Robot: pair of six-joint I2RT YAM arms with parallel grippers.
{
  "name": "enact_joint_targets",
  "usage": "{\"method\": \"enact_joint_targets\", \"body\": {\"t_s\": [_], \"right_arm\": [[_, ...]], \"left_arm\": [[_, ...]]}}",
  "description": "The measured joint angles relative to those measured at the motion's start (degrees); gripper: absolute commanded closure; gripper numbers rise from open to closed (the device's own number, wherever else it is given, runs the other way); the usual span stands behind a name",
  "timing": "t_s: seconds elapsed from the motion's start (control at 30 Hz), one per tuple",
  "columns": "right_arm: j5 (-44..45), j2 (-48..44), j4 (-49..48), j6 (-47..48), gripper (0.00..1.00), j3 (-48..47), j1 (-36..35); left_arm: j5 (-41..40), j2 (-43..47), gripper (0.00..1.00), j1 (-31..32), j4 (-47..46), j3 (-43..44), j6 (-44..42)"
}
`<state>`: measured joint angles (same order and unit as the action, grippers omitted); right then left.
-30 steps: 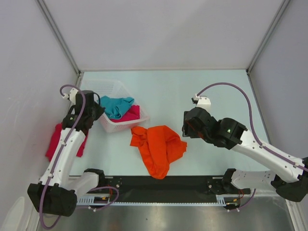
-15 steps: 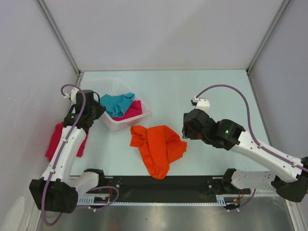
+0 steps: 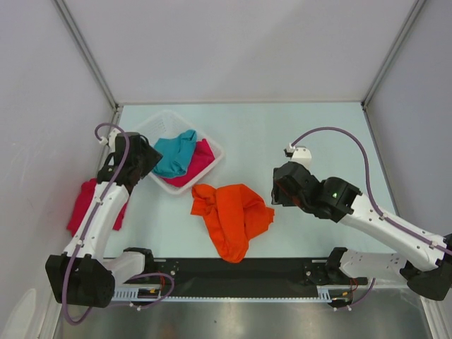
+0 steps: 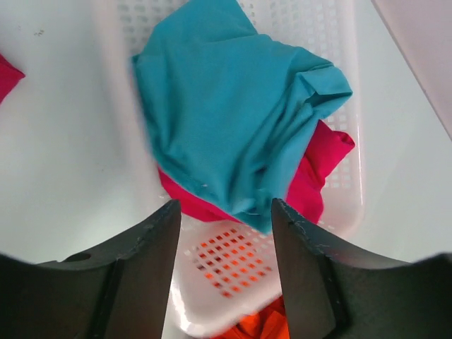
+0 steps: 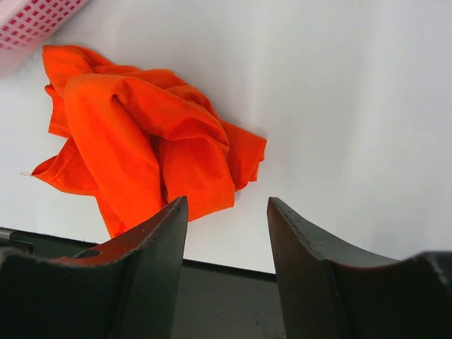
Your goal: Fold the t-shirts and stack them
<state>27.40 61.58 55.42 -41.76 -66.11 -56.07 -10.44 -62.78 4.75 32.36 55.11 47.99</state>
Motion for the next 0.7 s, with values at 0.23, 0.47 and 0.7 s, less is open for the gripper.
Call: {"method": "enact_joint_targets", "body": {"t_s": [0.23, 0.47, 0.7], "right_arm": [[-0.7, -0.5, 0.0, 0.0, 0.46, 0.7, 0.5], [-0.9, -0.7, 0.0, 0.0, 0.46, 0.7, 0.7], [-1.2, -0.7, -0.3, -0.2, 0.47, 0.8, 0.7]], "left_arm": [[0.9, -0.3, 0.39, 0.0, -2.3, -0.1, 0.0], [5.7, -1.6, 0.53, 0.0, -5.9, -2.2, -1.0], [19.1, -12.2, 0.58, 7.2, -11.3, 1.1, -7.0]]}}
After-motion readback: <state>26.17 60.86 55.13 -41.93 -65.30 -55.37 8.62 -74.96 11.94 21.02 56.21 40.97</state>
